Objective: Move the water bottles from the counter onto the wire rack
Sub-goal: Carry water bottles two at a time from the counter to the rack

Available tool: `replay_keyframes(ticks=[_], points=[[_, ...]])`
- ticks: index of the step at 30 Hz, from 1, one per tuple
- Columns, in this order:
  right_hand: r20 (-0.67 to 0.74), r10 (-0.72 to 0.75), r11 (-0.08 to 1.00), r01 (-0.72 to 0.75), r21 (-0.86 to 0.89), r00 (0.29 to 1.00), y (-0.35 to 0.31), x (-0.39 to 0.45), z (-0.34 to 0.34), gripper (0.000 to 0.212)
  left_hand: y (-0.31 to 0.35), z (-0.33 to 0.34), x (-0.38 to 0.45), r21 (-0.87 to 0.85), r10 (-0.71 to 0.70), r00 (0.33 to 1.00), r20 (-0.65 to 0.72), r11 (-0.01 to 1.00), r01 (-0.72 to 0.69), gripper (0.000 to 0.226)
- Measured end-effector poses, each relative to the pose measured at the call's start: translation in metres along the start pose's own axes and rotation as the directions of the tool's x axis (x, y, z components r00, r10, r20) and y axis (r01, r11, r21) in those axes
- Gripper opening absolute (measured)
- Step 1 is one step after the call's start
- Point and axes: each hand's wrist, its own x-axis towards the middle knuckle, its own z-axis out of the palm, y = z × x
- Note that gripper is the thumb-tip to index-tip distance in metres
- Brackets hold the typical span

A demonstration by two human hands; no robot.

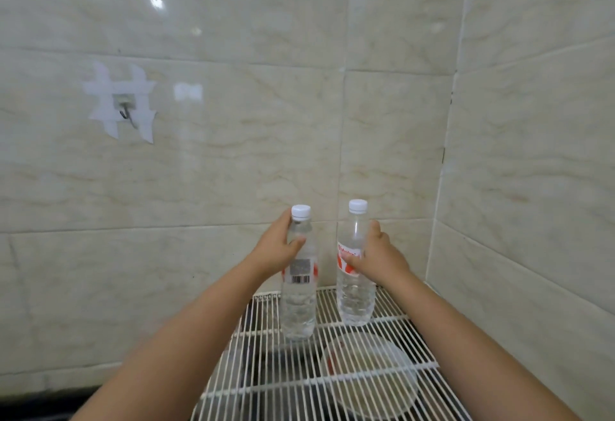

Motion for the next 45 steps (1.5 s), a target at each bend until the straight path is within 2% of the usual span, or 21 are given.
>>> replay_keyframes(ticks=[2, 5, 9, 12, 16, 20, 27, 29, 31, 34, 37, 39, 45], points=[[0.027, -0.013, 1.0, 0.013, 0.026, 1.0, 0.001, 0.003, -0.006, 0.068, -0.004, 0.0, 0.0, -0.005, -0.002, 1.0, -0.006, 1.0, 0.002, 0.048], [-0.021, -0.054, 0.992, 0.056, 0.117, 0.998, -0.002, 0.009, -0.022, 0.055, -0.004, 0.0, 0.002, -0.001, -0.004, 1.0, -0.02, 1.0, 0.004, 0.048], [0.023, -0.201, 0.952, 0.189, 0.241, 0.979, -0.015, 0.022, -0.045, 0.061, -0.005, 0.0, 0.002, -0.007, -0.006, 0.999, -0.054, 1.0, 0.006, 0.047], [0.111, -0.272, 0.958, 0.258, 0.126, 0.956, -0.021, 0.028, -0.052, 0.05, -0.006, 0.001, 0.0, -0.007, 0.0, 0.997, -0.082, 1.0, -0.001, 0.046], [0.147, -0.281, 0.955, 0.291, -0.055, 0.948, -0.023, 0.027, -0.058, 0.046, -0.004, 0.002, -0.001, 0.02, -0.013, 0.993, -0.119, 1.0, 0.015, 0.046], [0.084, -0.288, 0.943, 0.298, -0.151, 0.954, -0.024, 0.018, -0.063, 0.045, -0.002, 0.006, 0.002, 0.041, -0.049, 0.984, -0.17, 0.998, 0.057, 0.046], [0.023, -0.251, 0.949, 0.25, -0.194, 0.968, -0.027, 0.011, -0.055, 0.032, -0.002, 0.01, 0.008, 0.105, -0.1, 0.972, -0.211, 0.987, 0.125, 0.044], [0.056, -0.244, 0.946, 0.25, -0.207, 0.968, -0.029, 0.01, -0.057, 0.037, -0.002, 0.007, 0.007, 0.078, -0.115, 0.978, -0.175, 0.988, 0.13, 0.046], [0.112, -0.239, 0.944, 0.258, -0.205, 0.965, -0.031, 0.008, -0.061, 0.041, 0.002, 0.0, 0.008, -0.041, -0.146, 0.986, -0.077, 0.989, 0.143, 0.044], [0.146, -0.254, 0.944, 0.278, -0.176, 0.956, -0.031, 0.008, -0.066, 0.029, 0.009, -0.014, 0.016, -0.247, -0.178, 0.982, 0.067, 0.95, 0.189, 0.048], [0.124, -0.259, 0.944, 0.278, -0.175, 0.958, -0.028, 0.011, -0.064, 0.007, 0.011, -0.018, 0.021, -0.24, -0.117, 0.988, 0.104, 0.961, 0.14, 0.051], [0.107, -0.273, 0.938, 0.289, -0.19, 0.956, -0.029, 0.011, -0.063, 0.003, 0.008, -0.015, 0.021, -0.217, -0.105, 0.993, 0.045, 0.97, 0.113, 0.047], [0.015, -0.246, 0.948, 0.244, -0.204, 0.969, -0.032, 0.008, -0.058, 0.025, 0.004, -0.008, 0.018, -0.084, -0.149, 0.964, -0.221, 0.987, 0.134, 0.04]])
